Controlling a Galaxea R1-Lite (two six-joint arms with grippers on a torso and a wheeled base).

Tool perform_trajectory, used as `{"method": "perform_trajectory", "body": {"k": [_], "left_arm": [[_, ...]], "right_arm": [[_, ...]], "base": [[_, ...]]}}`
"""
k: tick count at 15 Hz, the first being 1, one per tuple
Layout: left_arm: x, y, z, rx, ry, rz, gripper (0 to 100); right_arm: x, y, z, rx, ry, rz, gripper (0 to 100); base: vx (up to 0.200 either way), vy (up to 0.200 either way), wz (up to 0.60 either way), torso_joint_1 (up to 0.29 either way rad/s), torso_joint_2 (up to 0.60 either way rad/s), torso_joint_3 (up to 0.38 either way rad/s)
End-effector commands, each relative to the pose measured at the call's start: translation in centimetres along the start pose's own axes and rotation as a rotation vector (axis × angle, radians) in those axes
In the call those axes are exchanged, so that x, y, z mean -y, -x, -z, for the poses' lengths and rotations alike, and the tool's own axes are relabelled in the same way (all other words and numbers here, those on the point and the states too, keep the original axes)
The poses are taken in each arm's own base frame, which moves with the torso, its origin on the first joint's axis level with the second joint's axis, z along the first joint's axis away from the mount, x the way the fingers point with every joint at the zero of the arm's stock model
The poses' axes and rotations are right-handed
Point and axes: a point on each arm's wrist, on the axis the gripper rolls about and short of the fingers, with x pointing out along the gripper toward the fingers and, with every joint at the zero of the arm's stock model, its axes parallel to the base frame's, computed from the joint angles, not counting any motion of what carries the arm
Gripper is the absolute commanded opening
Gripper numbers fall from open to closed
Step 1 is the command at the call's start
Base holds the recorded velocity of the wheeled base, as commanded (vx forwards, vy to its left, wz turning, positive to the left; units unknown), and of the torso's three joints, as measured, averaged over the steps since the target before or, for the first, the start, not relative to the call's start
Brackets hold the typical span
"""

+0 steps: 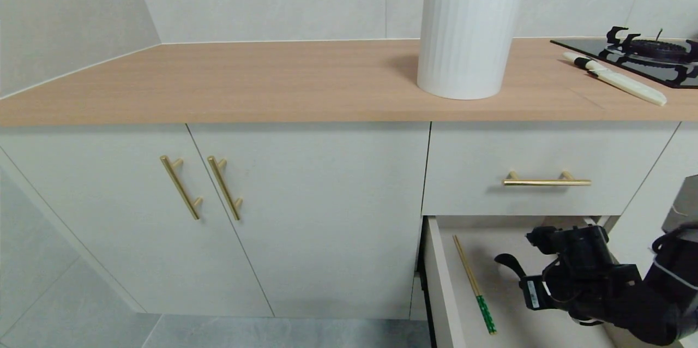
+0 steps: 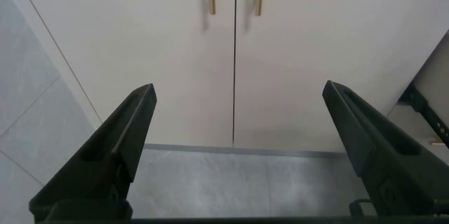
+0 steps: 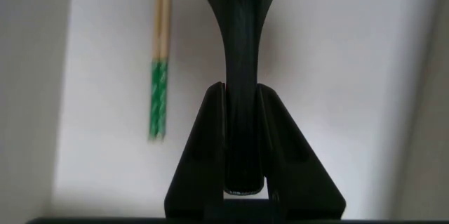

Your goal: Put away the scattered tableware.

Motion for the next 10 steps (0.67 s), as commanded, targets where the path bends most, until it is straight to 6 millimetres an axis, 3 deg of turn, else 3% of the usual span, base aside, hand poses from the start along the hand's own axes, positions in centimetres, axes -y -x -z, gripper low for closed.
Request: {"method": "perform_trajectory", "body": {"k": [1, 10], "left_arm": [[0.0, 0.0, 0.0, 0.0, 0.0, -0.001, 100], [0.0, 0.0, 0.0, 0.0, 0.001, -0.001, 100]], "right_arm": [[0.03, -2.81, 2.71, -0.074, 0.01, 0.042, 0], [0.06, -3.54, 2.87, -0.031, 0.004, 0.06, 0]], "base": [[0.0, 0.0, 0.0, 0.0, 0.0, 0.0], [0.0, 0.0, 0.0, 0.0, 0.0, 0.0]]}}
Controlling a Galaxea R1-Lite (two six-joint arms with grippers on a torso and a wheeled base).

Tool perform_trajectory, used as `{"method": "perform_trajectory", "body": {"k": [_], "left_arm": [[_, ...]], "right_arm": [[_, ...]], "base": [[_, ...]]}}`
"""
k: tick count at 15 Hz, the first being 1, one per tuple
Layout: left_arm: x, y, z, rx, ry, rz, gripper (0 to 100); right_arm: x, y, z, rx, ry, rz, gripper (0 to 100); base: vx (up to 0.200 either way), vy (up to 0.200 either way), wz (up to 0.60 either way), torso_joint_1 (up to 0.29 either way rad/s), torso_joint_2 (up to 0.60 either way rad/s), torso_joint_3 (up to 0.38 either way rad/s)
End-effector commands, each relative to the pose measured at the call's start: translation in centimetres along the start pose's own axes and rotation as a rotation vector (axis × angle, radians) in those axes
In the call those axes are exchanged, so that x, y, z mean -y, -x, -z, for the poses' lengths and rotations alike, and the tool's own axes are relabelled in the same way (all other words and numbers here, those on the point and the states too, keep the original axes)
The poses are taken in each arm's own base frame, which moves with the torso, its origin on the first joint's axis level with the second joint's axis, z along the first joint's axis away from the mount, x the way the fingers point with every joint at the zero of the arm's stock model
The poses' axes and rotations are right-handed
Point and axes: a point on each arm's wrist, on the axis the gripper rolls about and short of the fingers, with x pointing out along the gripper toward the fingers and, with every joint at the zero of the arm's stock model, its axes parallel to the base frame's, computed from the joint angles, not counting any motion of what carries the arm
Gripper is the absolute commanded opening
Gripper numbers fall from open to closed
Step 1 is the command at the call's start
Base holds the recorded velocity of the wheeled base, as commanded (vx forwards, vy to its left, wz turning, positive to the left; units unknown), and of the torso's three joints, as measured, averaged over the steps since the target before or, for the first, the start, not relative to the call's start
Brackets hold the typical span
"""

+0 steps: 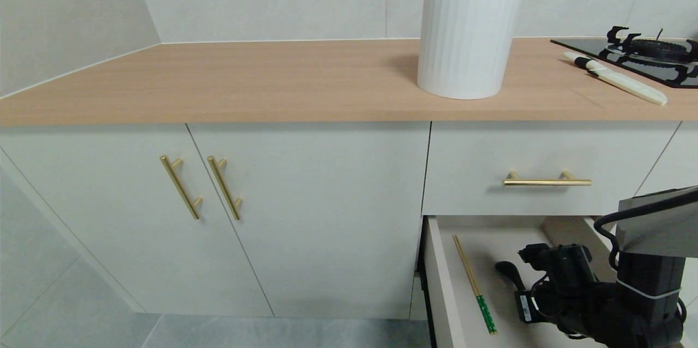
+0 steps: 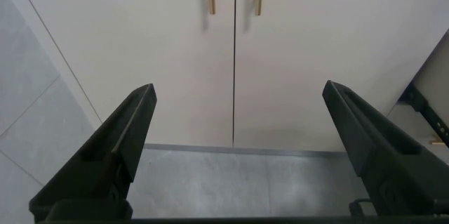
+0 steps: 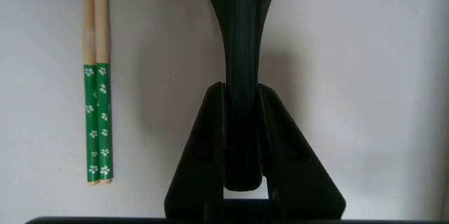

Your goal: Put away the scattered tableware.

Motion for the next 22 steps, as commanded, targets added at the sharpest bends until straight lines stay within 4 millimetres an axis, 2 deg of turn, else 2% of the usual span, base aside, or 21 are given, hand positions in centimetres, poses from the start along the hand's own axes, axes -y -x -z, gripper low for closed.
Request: {"method": "perform_trajectory", "body": {"k": [1, 5, 6, 11, 14, 17, 19, 22], "left_arm": [[0.0, 0.0, 0.0, 0.0, 0.002, -0.001, 100], [0.0, 0.0, 0.0, 0.0, 0.002, -0.001, 100], [0.0, 0.0, 0.0, 0.0, 0.0, -0.001, 100], [0.0, 0.0, 0.0, 0.0, 0.0, -0.001, 100], [0.0, 0.0, 0.0, 0.0, 0.0, -0.001, 100], [0.0, 0.0, 0.0, 0.0, 0.0, -0.001, 100], [0.0, 0.0, 0.0, 0.0, 0.0, -0.001, 100], [0.0, 0.0, 0.0, 0.0, 0.0, -0.001, 100]], "right_arm": [[0.0, 0.0, 0.1, -0.003, -0.001, 0.001, 0], [0.0, 0.0, 0.0, 0.0, 0.0, 0.002, 0], [0.1, 0.0, 0.0, -0.001, -0.001, 0.002, 100], [0.1, 0.1, -0.2, 0.008, -0.002, 0.006, 100], [0.3, 1.6, -0.6, 0.072, -0.01, 0.028, 100], [0.9, 6.3, -2.8, 0.22, -0.031, 0.035, 100], [1.9, 11.3, -4.2, 0.305, -0.057, 0.039, 100], [2.8, 17.6, -3.9, 0.27, -0.055, 0.032, 100]], "base": [[0.0, 0.0, 0.0, 0.0, 0.0, 0.0], [0.0, 0.0, 0.0, 0.0, 0.0, 0.0], [0.0, 0.0, 0.0, 0.0, 0.0, 0.0], [0.0, 0.0, 0.0, 0.0, 0.0, 0.0], [0.0, 0.0, 0.0, 0.0, 0.0, 0.0], [0.0, 0.0, 0.0, 0.0, 0.0, 0.0], [0.0, 0.0, 0.0, 0.0, 0.0, 0.0], [0.0, 0.0, 0.0, 0.0, 0.0, 0.0]]}}
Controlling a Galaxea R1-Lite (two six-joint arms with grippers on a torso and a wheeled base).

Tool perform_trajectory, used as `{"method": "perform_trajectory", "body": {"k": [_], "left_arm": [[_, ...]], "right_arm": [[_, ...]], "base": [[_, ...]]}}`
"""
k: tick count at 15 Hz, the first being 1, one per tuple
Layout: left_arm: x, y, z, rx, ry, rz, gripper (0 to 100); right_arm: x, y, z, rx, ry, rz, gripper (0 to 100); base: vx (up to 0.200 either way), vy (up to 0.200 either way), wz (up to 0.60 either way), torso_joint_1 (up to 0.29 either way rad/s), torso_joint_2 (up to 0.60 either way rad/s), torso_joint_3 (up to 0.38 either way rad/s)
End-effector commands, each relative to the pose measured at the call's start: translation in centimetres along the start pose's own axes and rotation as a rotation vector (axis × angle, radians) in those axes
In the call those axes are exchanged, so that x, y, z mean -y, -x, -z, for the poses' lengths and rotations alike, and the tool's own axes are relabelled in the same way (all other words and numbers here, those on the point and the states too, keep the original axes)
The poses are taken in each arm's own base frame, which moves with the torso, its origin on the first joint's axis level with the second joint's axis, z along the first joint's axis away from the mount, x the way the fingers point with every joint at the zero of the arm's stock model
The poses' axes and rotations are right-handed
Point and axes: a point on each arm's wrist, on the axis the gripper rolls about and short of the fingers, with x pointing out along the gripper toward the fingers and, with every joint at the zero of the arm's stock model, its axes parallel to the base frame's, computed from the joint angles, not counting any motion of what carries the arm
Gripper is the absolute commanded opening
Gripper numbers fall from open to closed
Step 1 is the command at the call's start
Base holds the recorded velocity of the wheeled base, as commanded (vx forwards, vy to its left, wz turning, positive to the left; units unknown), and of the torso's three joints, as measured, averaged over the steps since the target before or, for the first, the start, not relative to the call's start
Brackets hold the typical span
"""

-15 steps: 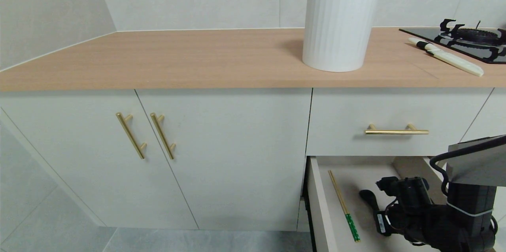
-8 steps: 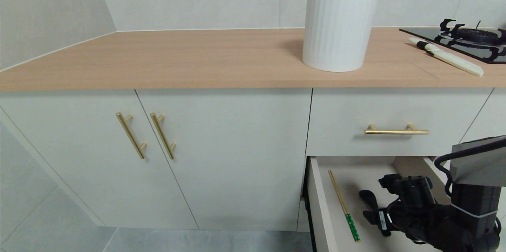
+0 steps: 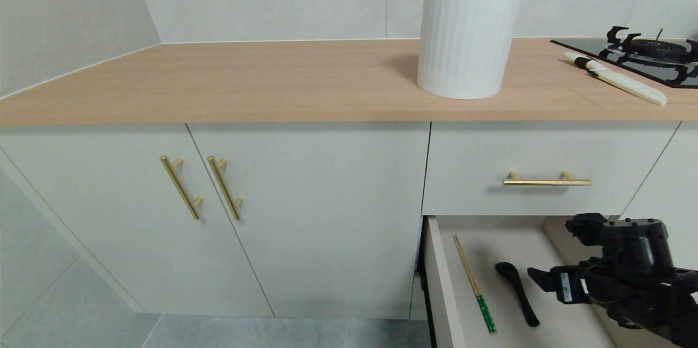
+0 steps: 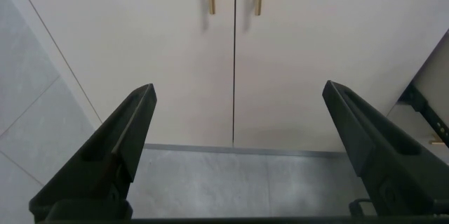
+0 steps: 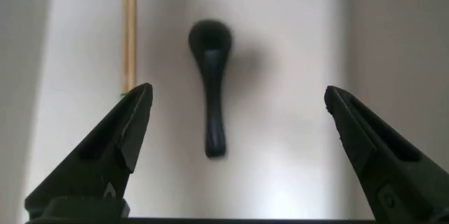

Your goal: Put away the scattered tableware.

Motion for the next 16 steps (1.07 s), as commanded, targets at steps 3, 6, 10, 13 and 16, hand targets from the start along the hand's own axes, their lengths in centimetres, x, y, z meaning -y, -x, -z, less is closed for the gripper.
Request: {"method": "perform_trajectory", "body": {"k": [3, 6, 10, 13, 16], "left_arm": [[0.0, 0.0, 0.0, 0.0, 0.001, -0.001, 100], [0.0, 0.0, 0.0, 0.0, -0.006, -0.001, 100], [0.0, 0.0, 0.0, 0.0, -0.005, -0.001, 100], [0.0, 0.0, 0.0, 0.0, -0.003, -0.001, 100], [0.0, 0.0, 0.0, 0.0, 0.0, -0.001, 100]], "right_arm": [[2.1, 11.1, -1.0, 0.005, -0.065, -0.044, 100], [2.6, 14.6, 0.1, -0.075, -0.071, -0.171, 100], [2.9, 16.5, 1.9, -0.174, -0.071, -0.255, 100], [3.0, 17.0, 2.1, -0.153, -0.069, -0.251, 100], [3.2, 17.6, 2.5, -0.158, -0.057, -0.231, 100]], "base": [[0.0, 0.0, 0.0, 0.0, 0.0, 0.0], [0.0, 0.0, 0.0, 0.0, 0.0, 0.0], [0.0, 0.0, 0.0, 0.0, 0.0, 0.0], [0.0, 0.0, 0.0, 0.0, 0.0, 0.0], [-0.133, 0.0, 0.0, 0.0, 0.0, 0.002]]}}
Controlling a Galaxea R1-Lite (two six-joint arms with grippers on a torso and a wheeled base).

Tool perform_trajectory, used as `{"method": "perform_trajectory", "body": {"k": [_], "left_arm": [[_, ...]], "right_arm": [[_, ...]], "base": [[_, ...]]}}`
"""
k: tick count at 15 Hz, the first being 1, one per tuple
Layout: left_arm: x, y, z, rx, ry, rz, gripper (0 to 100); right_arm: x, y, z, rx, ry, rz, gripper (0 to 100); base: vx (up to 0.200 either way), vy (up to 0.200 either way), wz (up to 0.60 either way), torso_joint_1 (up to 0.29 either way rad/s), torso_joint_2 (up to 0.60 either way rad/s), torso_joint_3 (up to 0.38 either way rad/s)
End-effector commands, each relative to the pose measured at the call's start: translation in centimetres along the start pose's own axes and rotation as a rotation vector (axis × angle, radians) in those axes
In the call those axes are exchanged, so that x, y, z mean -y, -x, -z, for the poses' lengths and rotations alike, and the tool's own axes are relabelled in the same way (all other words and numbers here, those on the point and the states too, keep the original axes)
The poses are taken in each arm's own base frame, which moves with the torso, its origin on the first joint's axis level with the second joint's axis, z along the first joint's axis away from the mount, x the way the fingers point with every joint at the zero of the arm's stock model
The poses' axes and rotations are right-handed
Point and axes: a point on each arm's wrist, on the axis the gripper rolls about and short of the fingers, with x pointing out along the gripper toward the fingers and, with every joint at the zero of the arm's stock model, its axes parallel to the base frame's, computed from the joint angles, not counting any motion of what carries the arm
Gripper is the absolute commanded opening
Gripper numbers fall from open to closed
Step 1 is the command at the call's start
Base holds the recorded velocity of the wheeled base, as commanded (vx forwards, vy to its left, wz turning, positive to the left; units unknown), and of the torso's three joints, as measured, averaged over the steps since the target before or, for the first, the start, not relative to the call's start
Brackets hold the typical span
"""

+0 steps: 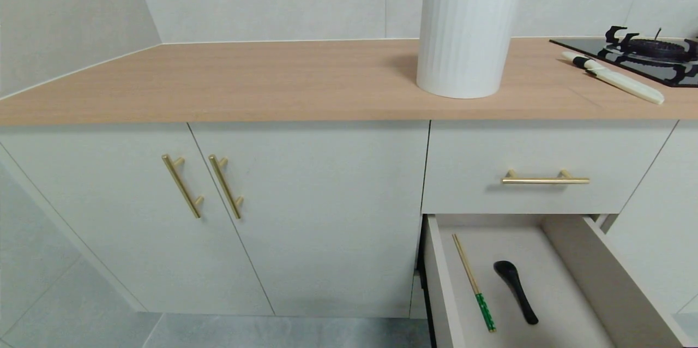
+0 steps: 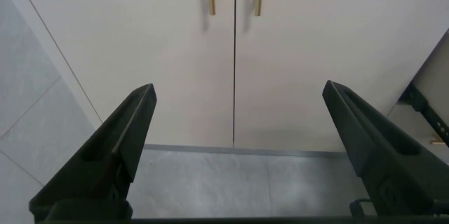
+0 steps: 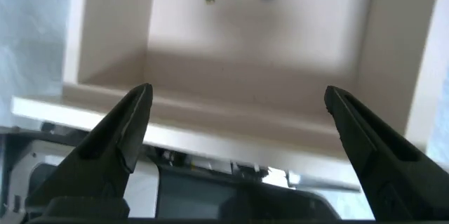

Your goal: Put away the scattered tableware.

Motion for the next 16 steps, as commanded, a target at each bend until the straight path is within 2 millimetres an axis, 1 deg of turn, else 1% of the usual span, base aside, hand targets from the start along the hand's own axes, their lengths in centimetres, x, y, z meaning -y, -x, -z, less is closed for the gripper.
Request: {"method": "perform_trajectory", "body": {"k": [1, 6, 8, 11, 13, 14, 16], "left_arm": [[0.0, 0.0, 0.0, 0.0, 0.001, -0.001, 100], [0.0, 0.0, 0.0, 0.0, 0.003, -0.001, 100], [0.0, 0.0, 0.0, 0.0, 0.003, -0.001, 100], [0.0, 0.0, 0.0, 0.0, 0.003, -0.001, 100], [0.0, 0.0, 0.0, 0.0, 0.003, -0.001, 100], [0.0, 0.0, 0.0, 0.0, 0.003, -0.001, 100], [0.0, 0.0, 0.0, 0.0, 0.003, -0.001, 100]], "right_arm": [[0.0, 0.4, 0.1, 0.026, 0.011, -0.002, 100], [0.1, 0.2, 0.7, -0.052, 0.052, 0.008, 100], [0.1, -0.5, 0.6, -0.108, 0.055, 0.014, 100], [-0.1, -1.8, 0.4, -0.187, 0.069, 0.008, 100], [-0.7, -3.0, 0.0, -0.251, 0.112, -0.009, 100], [-1.0, -4.3, -0.5, -0.283, 0.131, 0.007, 100], [-1.6, -6.7, -1.5, -0.279, 0.164, 0.079, 100]], "base": [[-0.2, 0.0, 0.0, 0.007, 0.0, -0.002], [-0.2, 0.0, 0.0, 0.002, 0.0, 0.005], [-0.2, 0.0, 0.0, 0.007, 0.0, 0.002], [0.0, 0.0, 0.0, 0.0, 0.0, 0.0], [0.0, 0.0, 0.0, 0.0, 0.0, 0.0], [0.0, 0.0, 0.0, 0.0, 0.0, 0.0], [0.0, 0.0, 0.0, 0.0, 0.0, 0.0]]}}
